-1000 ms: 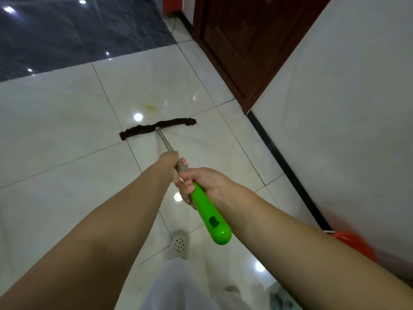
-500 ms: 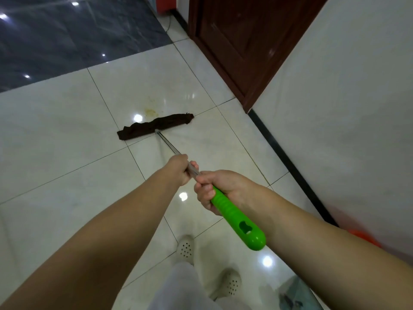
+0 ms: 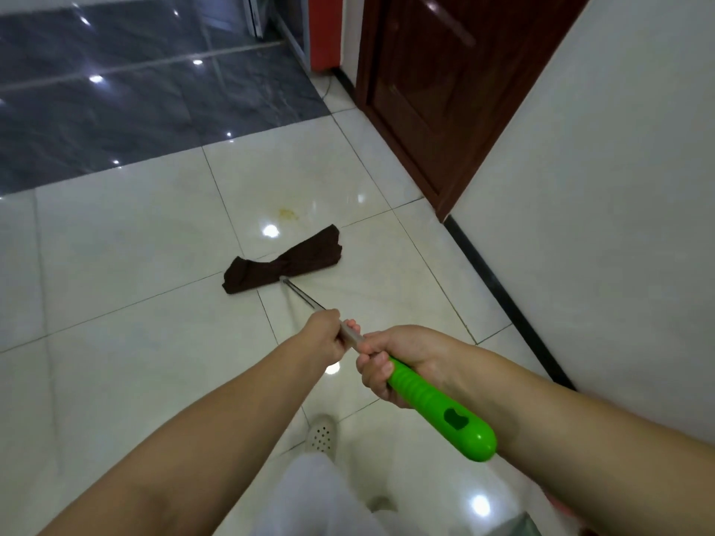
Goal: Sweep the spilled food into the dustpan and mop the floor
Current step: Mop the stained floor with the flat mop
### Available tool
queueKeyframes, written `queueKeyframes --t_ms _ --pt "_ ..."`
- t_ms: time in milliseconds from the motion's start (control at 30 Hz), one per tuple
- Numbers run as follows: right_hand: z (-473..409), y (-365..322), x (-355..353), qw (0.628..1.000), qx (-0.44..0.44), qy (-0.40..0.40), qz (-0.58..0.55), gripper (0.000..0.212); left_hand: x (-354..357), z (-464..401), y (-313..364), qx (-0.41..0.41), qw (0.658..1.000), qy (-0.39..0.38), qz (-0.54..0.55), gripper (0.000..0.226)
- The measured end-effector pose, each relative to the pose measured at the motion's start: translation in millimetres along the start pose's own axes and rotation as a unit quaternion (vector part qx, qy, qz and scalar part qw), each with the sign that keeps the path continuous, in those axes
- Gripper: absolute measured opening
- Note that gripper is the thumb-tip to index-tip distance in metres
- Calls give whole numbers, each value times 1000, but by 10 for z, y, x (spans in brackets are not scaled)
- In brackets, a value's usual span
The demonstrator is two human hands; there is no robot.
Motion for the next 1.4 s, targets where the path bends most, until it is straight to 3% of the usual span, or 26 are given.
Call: queueKeyframes --t_ms 233,633,967,1400 --pt "288 622 -606 999 37 -22 -2 33 67 381 -873 -21 1000 13 -12 25" --pt "827 1349 -1179 997 -23 11 73 34 272 1030 -1881 -34 995 -30 89 19" --pt "931 1473 -1132 983 -27 23 179 31 150 1239 -1920 2 987 -17 157 29" --pt "484 986 -620 987 -16 34 153 33 -102 641 -1277 -11 998 -25 65 14"
Point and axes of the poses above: each hand's wrist, its own z-axis away from the middle knuckle, its own x-axis out of the palm, y = z × x, the point moved 5 cm from there along -z, towards the middle knuckle, and after that the axes turned 10 degrees about -z, right-handed, at the moved point
